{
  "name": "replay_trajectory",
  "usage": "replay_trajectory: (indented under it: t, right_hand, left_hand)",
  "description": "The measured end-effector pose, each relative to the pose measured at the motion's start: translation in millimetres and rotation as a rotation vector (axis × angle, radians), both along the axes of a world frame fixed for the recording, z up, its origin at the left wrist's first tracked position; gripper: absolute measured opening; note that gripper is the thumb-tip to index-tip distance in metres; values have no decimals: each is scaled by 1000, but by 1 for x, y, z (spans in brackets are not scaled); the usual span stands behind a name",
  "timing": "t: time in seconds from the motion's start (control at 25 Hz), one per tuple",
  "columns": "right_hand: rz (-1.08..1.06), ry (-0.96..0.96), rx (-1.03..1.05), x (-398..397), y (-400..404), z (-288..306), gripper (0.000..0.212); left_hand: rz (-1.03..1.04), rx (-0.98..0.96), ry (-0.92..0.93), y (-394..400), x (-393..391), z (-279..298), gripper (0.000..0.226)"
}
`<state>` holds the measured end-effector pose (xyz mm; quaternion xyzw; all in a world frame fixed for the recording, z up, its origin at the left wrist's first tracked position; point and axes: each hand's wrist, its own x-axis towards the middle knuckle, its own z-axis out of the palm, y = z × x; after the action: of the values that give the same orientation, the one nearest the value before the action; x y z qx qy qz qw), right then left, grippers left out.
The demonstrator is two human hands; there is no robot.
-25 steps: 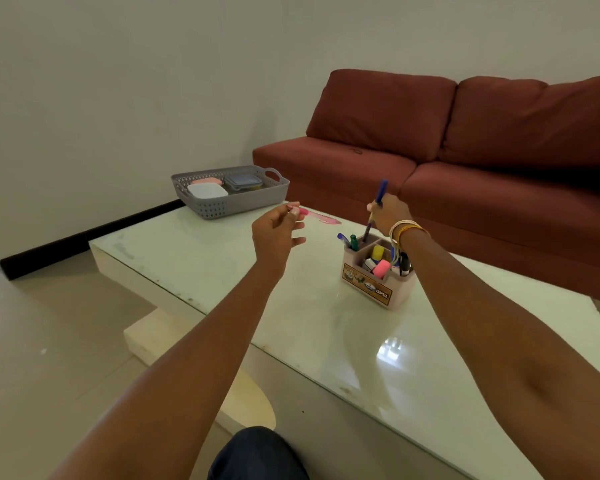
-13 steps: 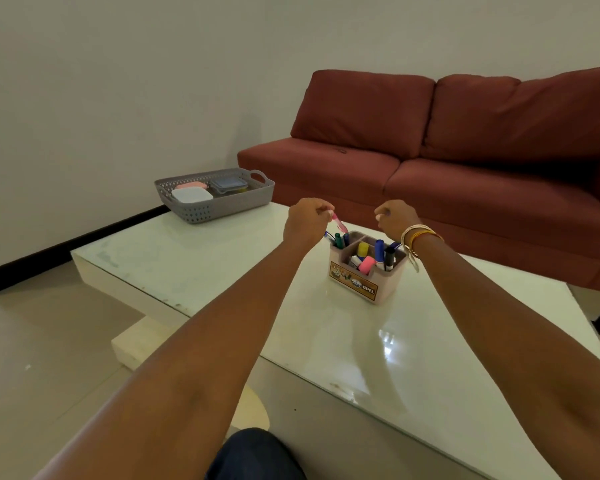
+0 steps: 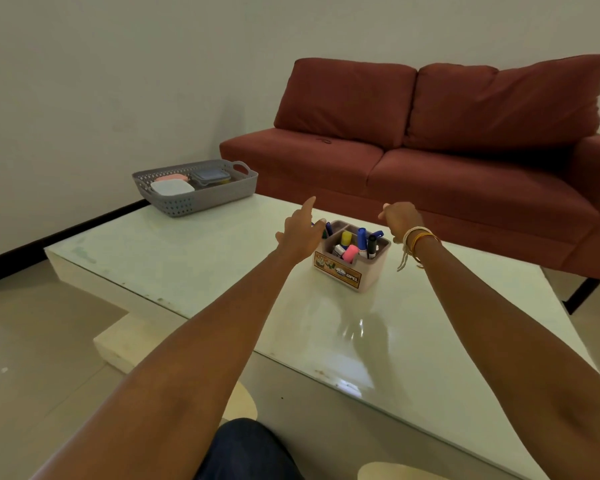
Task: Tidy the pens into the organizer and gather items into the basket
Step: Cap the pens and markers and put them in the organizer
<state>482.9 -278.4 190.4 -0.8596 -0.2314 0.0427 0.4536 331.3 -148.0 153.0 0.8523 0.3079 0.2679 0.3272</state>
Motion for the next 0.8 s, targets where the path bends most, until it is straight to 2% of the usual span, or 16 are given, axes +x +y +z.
replay_trajectory:
  t: [0.12,0.24,0.36,0.52,0.64,0.8]
  right_hand:
    - [-40,218,-72,-2,-10,-9,26]
    - [-52,331,-88,-2,-18,-16,19]
    - [11,330,-109,2,-15,-18,22]
    - [79,304,-186,-6,-11,-23,14]
    - [105,271,-83,-8,-5,-29,14]
    - [70,363,163,-9,-4,-43,40]
  left_hand:
    - [-27,-189,-73,-3,-10,-12,56]
    - [-56,-341,12,-10,-15,-25,58]
    - [-140,-414,31,-18,-15,-30,62]
    - [-178,-441,-17,-23,-13,-29,52]
    - [-126,-393,-39,-19,-19,-33,51]
    - [-29,-330,-114,-12,-34,-38,55]
